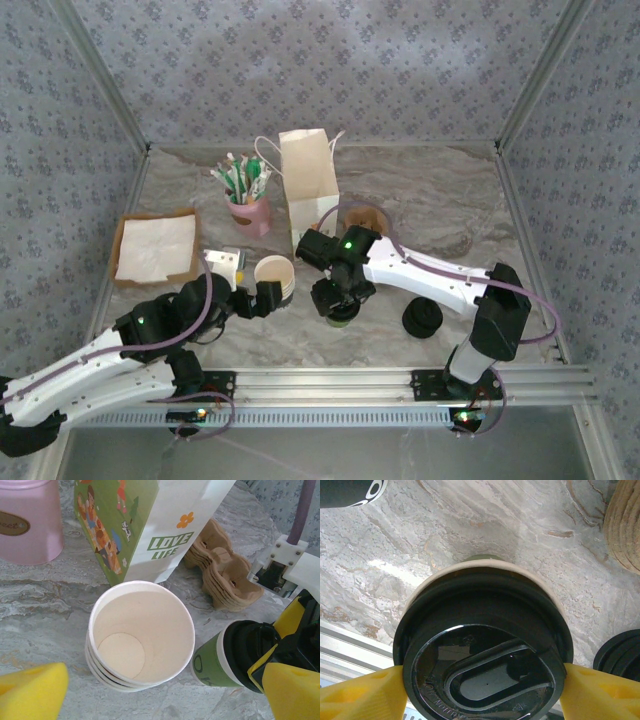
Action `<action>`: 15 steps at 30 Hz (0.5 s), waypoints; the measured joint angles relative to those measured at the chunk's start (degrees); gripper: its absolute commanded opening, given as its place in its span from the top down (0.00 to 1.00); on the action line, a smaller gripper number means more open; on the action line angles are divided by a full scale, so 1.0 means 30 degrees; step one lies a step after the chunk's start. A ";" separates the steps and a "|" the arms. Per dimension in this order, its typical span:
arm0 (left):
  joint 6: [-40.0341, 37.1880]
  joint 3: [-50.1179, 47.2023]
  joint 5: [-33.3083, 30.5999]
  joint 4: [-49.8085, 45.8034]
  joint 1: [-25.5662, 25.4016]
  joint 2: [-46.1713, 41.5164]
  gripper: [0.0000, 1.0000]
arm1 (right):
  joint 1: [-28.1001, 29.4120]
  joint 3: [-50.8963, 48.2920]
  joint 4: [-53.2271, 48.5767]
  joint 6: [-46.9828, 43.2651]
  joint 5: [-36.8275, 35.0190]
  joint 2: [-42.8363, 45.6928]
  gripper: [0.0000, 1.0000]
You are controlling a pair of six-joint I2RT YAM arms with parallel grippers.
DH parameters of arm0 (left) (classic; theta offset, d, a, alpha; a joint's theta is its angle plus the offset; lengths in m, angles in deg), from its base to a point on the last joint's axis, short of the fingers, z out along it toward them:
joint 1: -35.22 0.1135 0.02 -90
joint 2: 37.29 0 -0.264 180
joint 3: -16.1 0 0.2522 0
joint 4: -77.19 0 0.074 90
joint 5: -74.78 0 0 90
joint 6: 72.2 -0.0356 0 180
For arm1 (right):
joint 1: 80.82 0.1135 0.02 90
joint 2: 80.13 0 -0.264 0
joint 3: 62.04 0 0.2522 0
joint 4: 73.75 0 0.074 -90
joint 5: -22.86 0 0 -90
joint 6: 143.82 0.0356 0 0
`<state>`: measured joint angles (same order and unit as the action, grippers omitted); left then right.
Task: Pack the takeout coffee
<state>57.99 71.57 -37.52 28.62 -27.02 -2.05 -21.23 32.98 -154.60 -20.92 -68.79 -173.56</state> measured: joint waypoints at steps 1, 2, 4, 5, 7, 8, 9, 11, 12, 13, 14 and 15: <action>0.0000 -0.0036 0.0007 0.0022 0.0000 0.0000 0.00 | -0.0036 0.0007 0.0007 -0.0007 0.0000 0.0000 0.23; 0.0000 -0.0073 0.0007 0.0051 0.0007 0.0000 0.01 | -0.0044 0.0007 0.0007 -0.0015 0.0044 0.0000 0.22; 0.0000 -0.0182 0.0029 0.0066 0.0044 0.0000 0.01 | -0.0087 0.0007 0.0000 -0.0124 0.0131 0.0000 0.23; 0.0000 -0.0219 0.0080 0.0058 0.0095 0.0000 0.01 | -0.0095 0.0007 0.0000 -0.0146 0.0160 -0.0007 0.23; 0.0000 -0.0255 0.0095 0.0066 0.0131 0.0000 0.01 | -0.0124 0.0007 0.0000 -0.0168 0.0211 -0.0015 0.23; 0.0000 -0.0262 0.0124 0.0080 0.0146 0.0000 0.01 | -0.0124 0.0051 -0.0015 -0.0219 0.0219 -0.0044 0.23; 0.0000 -0.0262 0.0138 0.0087 0.0138 0.0000 0.01 | -0.0124 0.0095 -0.0015 -0.0255 0.0226 -0.0087 0.23; 0.0000 -0.0262 0.0146 0.0087 0.0146 0.0000 0.01 | -0.0124 0.0240 -0.0007 -0.0299 0.0270 -0.0197 0.23; 0.0000 -0.0262 0.0146 0.0095 0.0146 0.0000 0.00 | -0.0124 0.0284 -0.0007 -0.0342 0.0277 -0.0240 0.23; 0.0000 -0.0262 0.0146 0.0095 0.0168 0.0000 0.01 | -0.0138 0.0328 -0.0022 -0.0350 0.0299 -0.0255 0.23; -0.0007 -0.0270 0.0153 0.0095 0.0189 0.0000 0.00 | -0.0160 0.0350 -0.0015 -0.0357 0.0342 -0.0262 0.23; 0.0000 -0.0270 0.0182 0.0095 0.0240 0.0000 0.00 | -0.0160 0.0408 -0.0022 -0.0364 0.0342 -0.0270 0.23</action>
<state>57.99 70.77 -36.98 28.91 -26.30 -2.05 -21.71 34.20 -154.67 -22.01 -67.76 -174.36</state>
